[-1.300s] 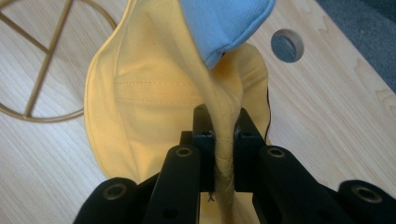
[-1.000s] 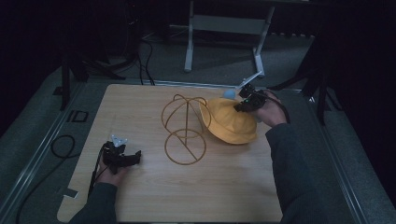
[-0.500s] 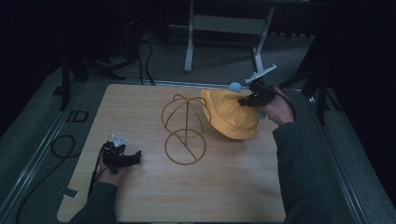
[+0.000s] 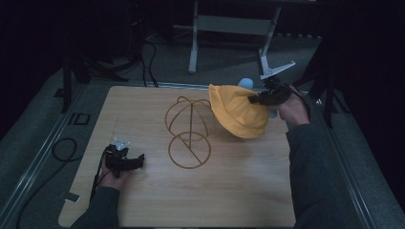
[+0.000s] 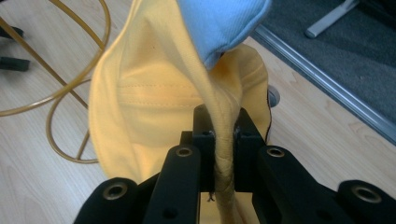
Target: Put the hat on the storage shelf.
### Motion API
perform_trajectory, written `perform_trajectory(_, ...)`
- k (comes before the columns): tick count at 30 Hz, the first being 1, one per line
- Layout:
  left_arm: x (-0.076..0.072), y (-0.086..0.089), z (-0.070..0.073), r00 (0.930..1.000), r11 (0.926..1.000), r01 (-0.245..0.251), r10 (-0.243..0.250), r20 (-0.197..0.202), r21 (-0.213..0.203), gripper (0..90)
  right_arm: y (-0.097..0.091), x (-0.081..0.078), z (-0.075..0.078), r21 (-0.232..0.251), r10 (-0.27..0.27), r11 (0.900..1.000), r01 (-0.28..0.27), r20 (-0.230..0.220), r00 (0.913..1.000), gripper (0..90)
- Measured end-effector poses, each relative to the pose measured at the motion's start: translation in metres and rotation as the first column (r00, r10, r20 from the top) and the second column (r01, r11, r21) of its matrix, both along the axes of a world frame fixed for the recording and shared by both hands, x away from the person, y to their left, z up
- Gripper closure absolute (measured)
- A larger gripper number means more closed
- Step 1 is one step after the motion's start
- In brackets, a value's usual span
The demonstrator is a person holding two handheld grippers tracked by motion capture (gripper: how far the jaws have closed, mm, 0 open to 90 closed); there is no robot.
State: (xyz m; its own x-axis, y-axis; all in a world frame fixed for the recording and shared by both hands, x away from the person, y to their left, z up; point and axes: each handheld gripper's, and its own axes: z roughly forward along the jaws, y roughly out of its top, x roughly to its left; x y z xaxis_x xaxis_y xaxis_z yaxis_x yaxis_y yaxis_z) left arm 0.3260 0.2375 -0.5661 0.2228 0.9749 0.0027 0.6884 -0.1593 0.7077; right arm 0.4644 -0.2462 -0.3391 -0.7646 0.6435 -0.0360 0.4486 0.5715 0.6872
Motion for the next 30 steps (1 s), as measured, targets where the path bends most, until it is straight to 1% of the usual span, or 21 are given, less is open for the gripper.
perform_trajectory(2,0.000,0.000,0.000,1.0000,1.0000,0.000,0.000,0.000,0.000,11.5,0.000,-0.001,0.003,0.000,-0.001,1.0000,0.001,0.004,1.0000,83.8)
perform_trajectory(3,0.000,0.000,0.000,1.0000,1.0000,0.000,0.000,-0.001,0.000,11.5,-0.001,-0.002,0.004,0.009,0.008,0.9999,-0.009,0.010,0.9999,83.8)
perform_trajectory(8,0.000,0.000,0.000,1.0000,1.0000,0.000,0.000,0.000,0.000,11.5,-0.003,-0.005,0.010,0.037,0.015,0.9992,-0.016,0.015,0.9998,84.0)
perform_trajectory(19,0.000,0.000,0.000,1.0000,1.0000,0.001,-0.001,-0.002,0.000,11.5,-0.002,-0.012,0.023,0.057,0.037,0.9976,-0.039,0.043,0.9984,84.0)
perform_trajectory(26,0.000,0.000,0.000,1.0000,1.0000,0.002,-0.002,-0.005,0.000,11.5,0.000,-0.017,0.031,0.076,0.060,0.9950,-0.064,0.061,0.9963,84.0)
perform_trajectory(30,0.000,0.000,0.000,1.0000,1.0000,0.001,-0.001,-0.004,0.000,11.5,0.004,-0.020,0.037,0.079,0.078,0.9933,-0.084,0.074,0.9942,84.1)
